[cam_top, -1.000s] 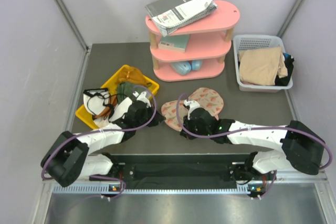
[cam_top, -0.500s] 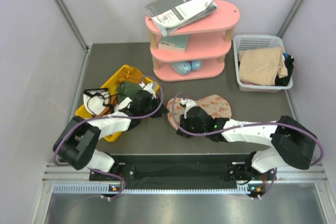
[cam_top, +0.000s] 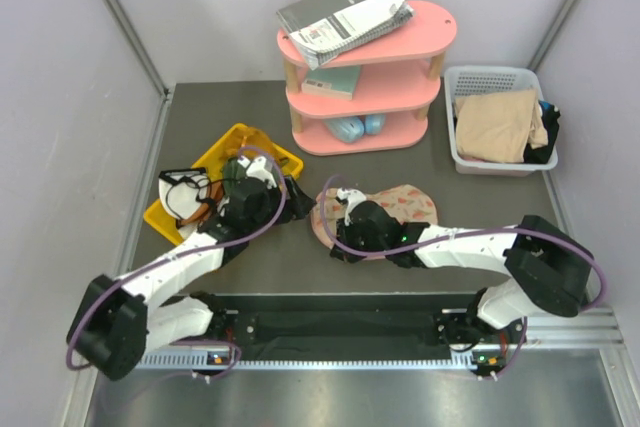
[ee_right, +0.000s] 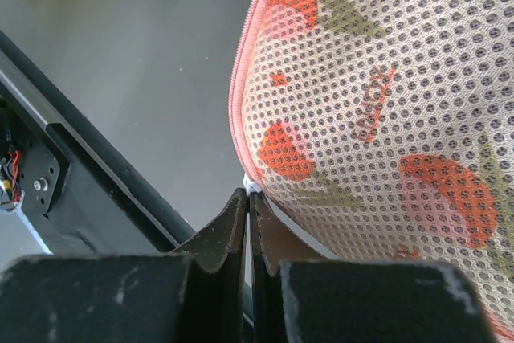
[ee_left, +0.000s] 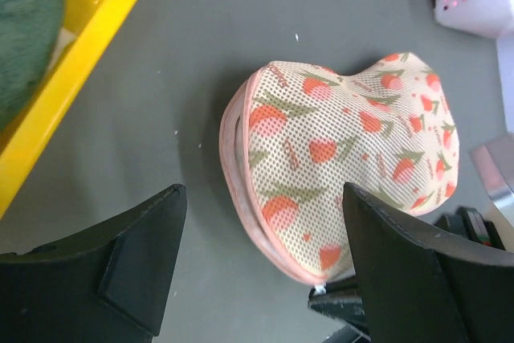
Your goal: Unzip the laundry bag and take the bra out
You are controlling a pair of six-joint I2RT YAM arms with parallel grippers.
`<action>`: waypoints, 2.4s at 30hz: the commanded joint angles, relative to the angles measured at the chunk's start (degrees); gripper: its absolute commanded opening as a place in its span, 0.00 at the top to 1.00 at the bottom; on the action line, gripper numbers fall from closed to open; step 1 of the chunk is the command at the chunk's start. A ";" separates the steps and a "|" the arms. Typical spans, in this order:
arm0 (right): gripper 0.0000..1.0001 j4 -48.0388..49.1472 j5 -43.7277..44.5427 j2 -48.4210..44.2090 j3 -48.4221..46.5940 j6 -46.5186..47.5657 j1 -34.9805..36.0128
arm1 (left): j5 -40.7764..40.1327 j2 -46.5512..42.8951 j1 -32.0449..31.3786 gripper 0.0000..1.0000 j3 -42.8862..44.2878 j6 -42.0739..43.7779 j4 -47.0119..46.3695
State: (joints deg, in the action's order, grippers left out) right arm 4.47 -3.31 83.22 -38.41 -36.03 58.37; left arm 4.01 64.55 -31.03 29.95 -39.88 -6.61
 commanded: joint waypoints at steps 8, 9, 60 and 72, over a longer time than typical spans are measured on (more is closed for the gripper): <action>1.00 7.57 -3.19 0.01 -0.79 -0.36 0.25 | 4.07 -8.40 -1.05 0.21 -11.83 -11.97 -6.90; 1.00 7.83 -3.28 0.19 -0.87 -0.44 0.25 | 3.99 -7.70 -1.58 0.22 -12.20 -13.37 -9.36; 1.00 -2.36 3.05 -9.66 5.89 -0.80 -1.06 | 2.49 11.20 -0.79 1.00 -1.93 -6.79 -14.66; 1.00 -0.43 2.35 -6.32 2.38 0.44 -1.24 | 6.71 19.12 0.70 0.41 5.82 -3.98 -13.95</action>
State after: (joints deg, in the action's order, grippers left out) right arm 3.25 1.39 75.81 -33.32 -36.38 57.10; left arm 11.38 84.33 -31.59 33.65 -45.12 -18.61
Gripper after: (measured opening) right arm 0.008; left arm 0.466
